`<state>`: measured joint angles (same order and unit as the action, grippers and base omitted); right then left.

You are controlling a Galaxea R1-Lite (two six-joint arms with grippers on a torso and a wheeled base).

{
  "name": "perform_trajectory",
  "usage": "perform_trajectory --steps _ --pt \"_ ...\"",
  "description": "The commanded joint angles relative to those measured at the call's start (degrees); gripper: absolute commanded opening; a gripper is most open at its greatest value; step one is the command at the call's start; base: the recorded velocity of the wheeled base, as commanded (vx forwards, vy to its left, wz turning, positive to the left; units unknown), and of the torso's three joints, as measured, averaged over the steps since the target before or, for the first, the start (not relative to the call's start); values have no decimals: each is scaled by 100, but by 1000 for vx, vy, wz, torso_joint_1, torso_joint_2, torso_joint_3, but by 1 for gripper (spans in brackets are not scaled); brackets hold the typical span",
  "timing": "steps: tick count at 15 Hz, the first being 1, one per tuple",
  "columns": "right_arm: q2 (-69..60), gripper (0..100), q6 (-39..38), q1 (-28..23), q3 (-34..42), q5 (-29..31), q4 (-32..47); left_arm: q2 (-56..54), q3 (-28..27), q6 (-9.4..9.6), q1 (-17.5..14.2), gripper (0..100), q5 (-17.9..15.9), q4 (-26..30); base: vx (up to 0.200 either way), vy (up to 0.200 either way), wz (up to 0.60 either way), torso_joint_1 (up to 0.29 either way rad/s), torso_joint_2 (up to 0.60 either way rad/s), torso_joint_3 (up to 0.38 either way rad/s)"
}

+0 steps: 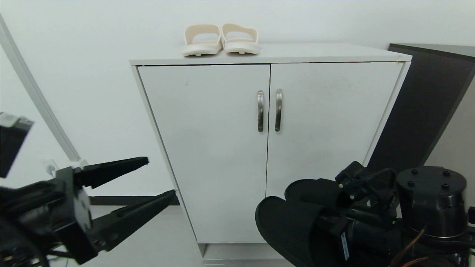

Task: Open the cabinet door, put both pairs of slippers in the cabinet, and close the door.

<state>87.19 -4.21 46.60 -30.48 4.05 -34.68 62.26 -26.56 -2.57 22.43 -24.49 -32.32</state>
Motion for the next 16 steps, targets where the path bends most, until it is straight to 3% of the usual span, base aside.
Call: perform_trajectory --steps 1,4,5,7,10,11,12,13,15,16 --pt "18 0 -1 7 -11 0 -3 1175 -464 -173 640 100 6 -583 0 0 0 0 0 0" --pt "18 0 -1 7 -2 -9 -3 2150 -1404 -437 1009 100 -29 -838 0 0 0 0 0 0" --pt "62 0 -1 7 -2 -9 -3 2660 -2037 -587 1202 100 -65 -829 0 0 0 0 0 0" --pt "79 0 -1 7 7 -9 -3 3214 -2758 -683 1273 100 -346 -785 0 0 0 0 0 0" --pt "79 0 -1 -2 7 -9 -3 3890 -3821 -1070 1352 100 -530 -574 0 0 0 0 0 0" --pt "88 0 -1 7 7 -9 -3 3961 -3962 -1096 1352 100 -627 -495 0 0 0 0 0 0" --pt "123 0 -1 7 7 -9 -3 4031 -4164 -1123 1352 100 -952 -363 0 0 0 0 0 0" --pt "158 0 -1 7 15 -9 -3 4066 -4278 -1281 1352 100 -1102 -337 0 0 0 0 0 0" --pt "176 0 -1 7 15 -9 -3 4154 -4489 -1562 1343 100 -1216 -328 0 0 0 0 0 0" --pt "176 0 -1 7 7 -9 -3 4321 -4683 -1606 1317 100 -1181 -319 0 0 0 0 0 0"
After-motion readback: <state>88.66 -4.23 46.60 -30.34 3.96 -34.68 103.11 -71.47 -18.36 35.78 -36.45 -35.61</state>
